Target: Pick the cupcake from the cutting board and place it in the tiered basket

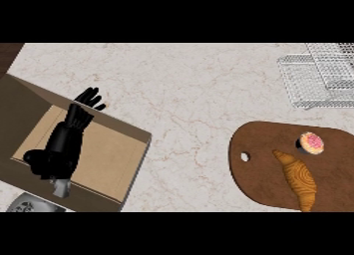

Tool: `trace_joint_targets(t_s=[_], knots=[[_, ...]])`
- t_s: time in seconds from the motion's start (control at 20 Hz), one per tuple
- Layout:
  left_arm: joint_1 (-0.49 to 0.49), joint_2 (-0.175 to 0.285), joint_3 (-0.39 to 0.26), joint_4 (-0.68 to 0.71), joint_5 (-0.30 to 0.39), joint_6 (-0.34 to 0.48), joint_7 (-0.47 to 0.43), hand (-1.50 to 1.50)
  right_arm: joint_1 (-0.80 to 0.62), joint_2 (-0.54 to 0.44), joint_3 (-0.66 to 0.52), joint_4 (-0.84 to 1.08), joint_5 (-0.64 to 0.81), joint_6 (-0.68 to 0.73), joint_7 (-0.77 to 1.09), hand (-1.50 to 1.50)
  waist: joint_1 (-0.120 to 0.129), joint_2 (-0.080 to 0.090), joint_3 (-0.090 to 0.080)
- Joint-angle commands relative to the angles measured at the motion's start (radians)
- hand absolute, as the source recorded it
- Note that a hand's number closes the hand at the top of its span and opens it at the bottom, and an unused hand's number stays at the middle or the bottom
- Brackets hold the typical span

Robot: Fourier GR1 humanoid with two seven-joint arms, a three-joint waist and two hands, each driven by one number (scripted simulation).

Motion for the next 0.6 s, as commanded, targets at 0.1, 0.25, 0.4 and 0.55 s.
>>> trace_joint_targets(t_s=[0.1,0.25,0.4,0.55], knots=[[-0.022,-0.030,0.005,0.032,-0.006,0.027,0.003,0.00,-0.072,-0.206,-0.105,-0.124,0.208,0.239,-0.011,-1.50,-0.015,0.000,-0.006],[-0.021,-0.023,0.003,0.028,-0.011,0.021,-0.010,0.00,-0.106,-0.233,-0.158,-0.249,0.342,0.235,-0.022,-1.50,-0.009,-0.004,-0.006],[0.009,-0.053,-0.047,0.031,-0.037,0.036,-0.012,0.00,-0.111,-0.214,-0.192,-0.381,0.473,0.241,-0.032,-1.50,-0.007,-0.006,-0.004],[-0.018,-0.027,-0.001,0.036,-0.008,0.011,0.002,0.00,-0.116,-0.139,-0.193,-0.516,0.633,0.199,-0.030,-1.50,0.013,-0.001,-0.005]])
